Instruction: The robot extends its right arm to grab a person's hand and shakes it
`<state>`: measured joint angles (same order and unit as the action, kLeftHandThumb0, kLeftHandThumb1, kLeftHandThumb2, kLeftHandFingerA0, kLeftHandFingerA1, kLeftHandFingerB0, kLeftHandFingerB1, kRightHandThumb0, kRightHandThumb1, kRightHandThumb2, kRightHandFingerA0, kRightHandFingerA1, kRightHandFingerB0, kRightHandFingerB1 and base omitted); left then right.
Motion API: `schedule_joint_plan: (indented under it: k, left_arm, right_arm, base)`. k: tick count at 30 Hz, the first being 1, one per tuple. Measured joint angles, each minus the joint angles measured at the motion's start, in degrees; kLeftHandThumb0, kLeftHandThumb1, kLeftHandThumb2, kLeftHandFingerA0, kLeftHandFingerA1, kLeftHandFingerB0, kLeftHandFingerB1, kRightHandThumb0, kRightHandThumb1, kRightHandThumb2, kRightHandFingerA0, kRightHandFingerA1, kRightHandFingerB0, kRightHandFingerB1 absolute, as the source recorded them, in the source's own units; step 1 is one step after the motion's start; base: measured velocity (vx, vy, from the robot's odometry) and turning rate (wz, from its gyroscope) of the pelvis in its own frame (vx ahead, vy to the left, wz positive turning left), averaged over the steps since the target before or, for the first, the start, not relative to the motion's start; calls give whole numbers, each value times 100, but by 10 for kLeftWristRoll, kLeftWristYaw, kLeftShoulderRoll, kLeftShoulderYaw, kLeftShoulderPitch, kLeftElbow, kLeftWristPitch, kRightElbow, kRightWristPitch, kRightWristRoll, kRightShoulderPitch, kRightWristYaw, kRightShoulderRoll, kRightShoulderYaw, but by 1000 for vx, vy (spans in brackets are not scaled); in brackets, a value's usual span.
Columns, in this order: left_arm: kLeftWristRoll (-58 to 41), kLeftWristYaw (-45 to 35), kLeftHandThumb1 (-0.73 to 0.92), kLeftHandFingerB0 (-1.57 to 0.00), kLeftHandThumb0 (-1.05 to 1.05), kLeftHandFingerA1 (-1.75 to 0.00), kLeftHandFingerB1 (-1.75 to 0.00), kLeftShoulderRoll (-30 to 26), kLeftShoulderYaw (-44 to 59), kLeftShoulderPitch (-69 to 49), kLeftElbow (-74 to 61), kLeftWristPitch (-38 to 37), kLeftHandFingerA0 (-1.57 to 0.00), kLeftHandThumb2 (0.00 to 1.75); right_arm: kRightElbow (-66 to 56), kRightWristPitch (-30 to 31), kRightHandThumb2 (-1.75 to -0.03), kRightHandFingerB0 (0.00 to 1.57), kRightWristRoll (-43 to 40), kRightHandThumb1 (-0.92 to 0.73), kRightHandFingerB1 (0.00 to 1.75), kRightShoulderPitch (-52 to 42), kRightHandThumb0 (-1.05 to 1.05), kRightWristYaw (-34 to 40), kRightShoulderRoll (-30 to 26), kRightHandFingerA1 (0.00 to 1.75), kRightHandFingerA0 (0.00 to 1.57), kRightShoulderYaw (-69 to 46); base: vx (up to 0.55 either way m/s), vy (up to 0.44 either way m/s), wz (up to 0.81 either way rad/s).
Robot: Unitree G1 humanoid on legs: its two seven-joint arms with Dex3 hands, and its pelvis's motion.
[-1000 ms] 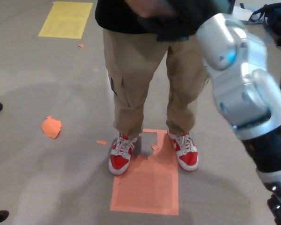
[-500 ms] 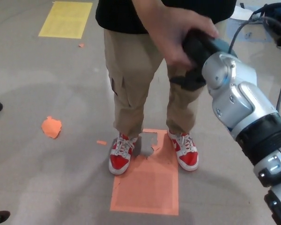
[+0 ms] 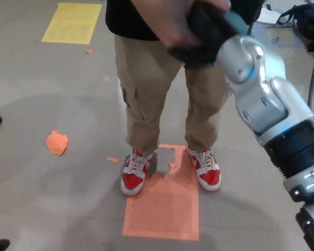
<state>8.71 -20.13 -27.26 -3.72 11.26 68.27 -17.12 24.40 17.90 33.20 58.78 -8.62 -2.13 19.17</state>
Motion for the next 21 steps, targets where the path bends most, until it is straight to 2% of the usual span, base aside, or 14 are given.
schedule_joint_plan:
  k: [2, 4, 5, 6, 7, 8, 12, 13, 14, 15, 16, 18, 20, 21]
  left_arm:
    - [0, 0, 80, 0, -75, -23, -22, 0, 0, 0, 0, 0, 0, 112]
    - [0, 0, 80, 0, -77, -23, -22, 0, -1, 0, 0, 0, 0, 113]
    - [0, 0, 77, 0, -79, -15, -16, 0, -1, 0, 0, 0, 0, 96]
    - [0, 0, 78, 0, -79, -16, -16, 0, -1, 0, 0, 0, 0, 97]
    - [0, 0, 92, 0, -70, -18, -19, 0, -2, 1, 0, 0, 0, 70]
    - [0, 0, 79, 0, -75, -23, -23, 0, -2, 1, 0, 0, 0, 110]
    - [0, 0, 78, 0, -73, -23, -23, 0, -1, 2, 0, 0, 0, 109]
    - [0, 0, 80, 0, -78, -22, -21, -1, 1, 2, 1, 0, 0, 108]
    - [-1, -1, 79, 0, -76, -25, -22, -1, 3, 2, 1, 0, 0, 107]
    - [-1, -2, 79, 0, -76, -24, -21, -3, 5, 3, 1, -1, 0, 106]
    - [-2, -3, 79, 0, -76, -24, -21, -4, 8, 6, 0, -1, 0, 106]
    - [-2, -3, 81, 0, -78, -23, -20, -4, 8, 8, 0, -1, 0, 112]
    - [-1, -3, 79, 0, -73, -24, -22, -4, 7, 10, 0, -1, 0, 111]
    - [-1, -3, 79, 0, -73, -24, -22, -4, 7, 11, 0, -1, 0, 111]
  right_arm:
    - [-31, 3, -65, 43, 0, -83, 38, 0, -20, -3, 0, 75, 98, -1]
    - [-85, 13, -64, 45, 0, -82, 38, -5, -24, -11, 0, 70, 104, -5]
    - [-96, 15, -64, 45, 1, -83, 39, -7, -24, -13, 0, 75, 103, -5]
    - [-112, 19, -65, 44, 1, -83, 39, -10, -24, -16, -1, 67, 106, -7]
    - [-134, 26, -64, 43, 2, -81, 39, -16, -22, -21, -2, 62, 106, -8]
    - [-146, 31, -63, 46, 2, -78, 40, -20, -19, -24, -3, 62, 106, -10]
    - [-210, 60, -64, 47, 3, -77, 41, -42, -22, -41, -9, 64, 97, -16]
    - [-217, 67, -62, 46, 4, -75, 40, -43, -20, -44, -11, 62, 84, -16]
    - [-211, 70, -60, 47, 5, -67, 40, -43, -19, -45, -13, 59, 91, -14]
    - [-197, 72, -59, 48, 6, -66, 41, -42, -21, -45, -16, 59, 100, -10]
    - [-161, 74, -59, 48, 7, -66, 41, -41, -21, -45, -16, 59, 100, -5]
    - [-115, 74, -63, 49, 6, -78, 43, -41, -22, -44, -13, 56, 87, 2]
    - [-68, 73, -63, 44, 5, -76, 40, -41, -24, -43, -8, 56, 98, 7]
    - [-37, 72, -63, 44, 5, -76, 40, -41, -24, -42, -4, 56, 98, 10]
  base:
    - [0, 0, 0]
    - [0, 0, 0]
    - [0, 0, 0]
    - [0, 0, 0]
    - [0, 0, 0]
    - [0, 0, 0]
    - [0, 0, 0]
    - [0, 0, 0]
    - [0, 0, 0]
    - [0, 0, 0]
    - [0, 0, 0]
    - [0, 0, 0]
    - [0, 0, 0]
    - [0, 0, 0]
